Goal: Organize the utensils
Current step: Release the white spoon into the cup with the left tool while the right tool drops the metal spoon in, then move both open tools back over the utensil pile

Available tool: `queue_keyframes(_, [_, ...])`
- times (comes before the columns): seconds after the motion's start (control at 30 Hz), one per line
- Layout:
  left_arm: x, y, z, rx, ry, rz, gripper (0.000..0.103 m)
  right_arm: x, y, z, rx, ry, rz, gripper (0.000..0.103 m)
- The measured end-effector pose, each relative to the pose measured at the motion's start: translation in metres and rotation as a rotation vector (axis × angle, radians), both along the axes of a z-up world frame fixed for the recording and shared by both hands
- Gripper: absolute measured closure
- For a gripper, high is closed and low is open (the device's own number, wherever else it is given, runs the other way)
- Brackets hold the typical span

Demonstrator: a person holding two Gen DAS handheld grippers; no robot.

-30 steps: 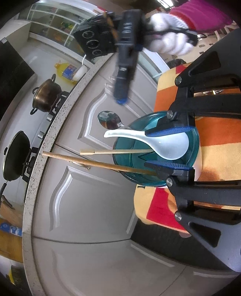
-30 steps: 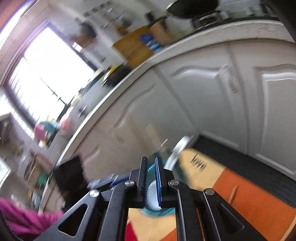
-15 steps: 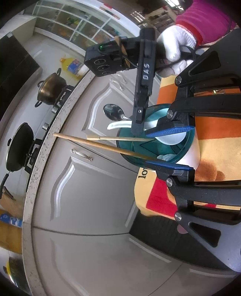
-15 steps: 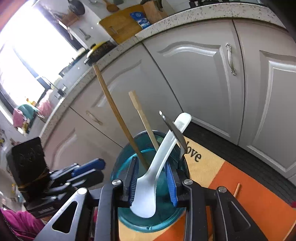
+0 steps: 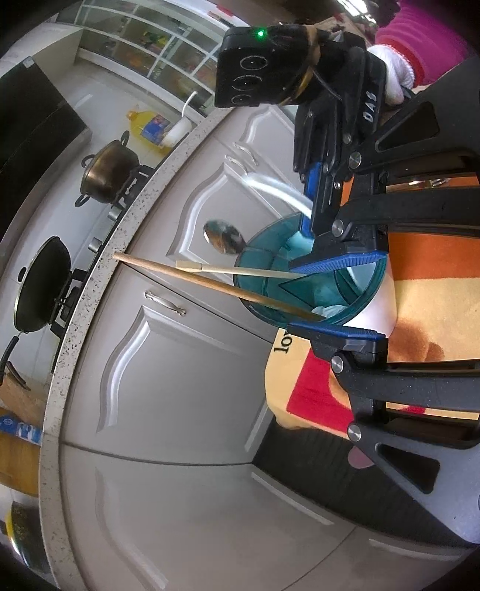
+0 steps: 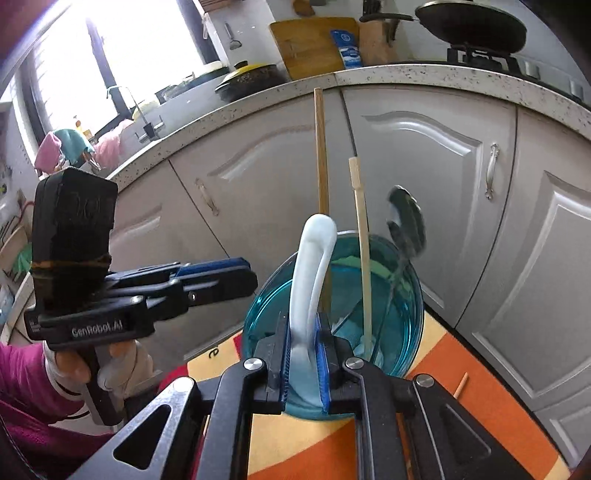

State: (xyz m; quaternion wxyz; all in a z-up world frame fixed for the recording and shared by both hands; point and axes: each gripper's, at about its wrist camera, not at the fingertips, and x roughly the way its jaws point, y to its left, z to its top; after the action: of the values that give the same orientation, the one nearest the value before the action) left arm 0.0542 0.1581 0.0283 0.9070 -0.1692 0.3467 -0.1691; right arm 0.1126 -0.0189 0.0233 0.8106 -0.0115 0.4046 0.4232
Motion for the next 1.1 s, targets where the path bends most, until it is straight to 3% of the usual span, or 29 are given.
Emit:
queue_keyframes(0.07, [-0.003, 0.000, 0.002, 0.009, -0.002, -0.001, 0.074, -0.002, -0.011, 0.003, 0.019, 0.015, -0.022, 0.088])
queue_keyframes(0.13, [-0.006, 0.001, 0.003, 0.005, 0.005, 0.001, 0.072, -0.006, -0.022, 0.009, 0.020, 0.015, -0.036, 0.077])
queue_keyframes(0.4, [-0.025, -0.011, 0.014, 0.015, -0.002, -0.004, 0.067, -0.038, -0.072, 0.017, 0.027, 0.035, -0.144, 0.075])
queue_keyframes(0.53, [-0.037, -0.028, 0.017, 0.056, 0.018, -0.015, 0.061, -0.062, -0.102, 0.017, 0.049, 0.050, -0.223, 0.066])
queue_keyframes(0.9, [-0.062, -0.090, 0.012, 0.222, 0.075, -0.032, 0.050, -0.117, -0.154, 0.008, 0.007, 0.067, -0.378, 0.065])
queue_keyframes(1.1, [-0.067, -0.118, 0.003, 0.241, 0.120, -0.063, 0.046, -0.140, -0.165, 0.002, -0.049, 0.060, -0.424, 0.063])
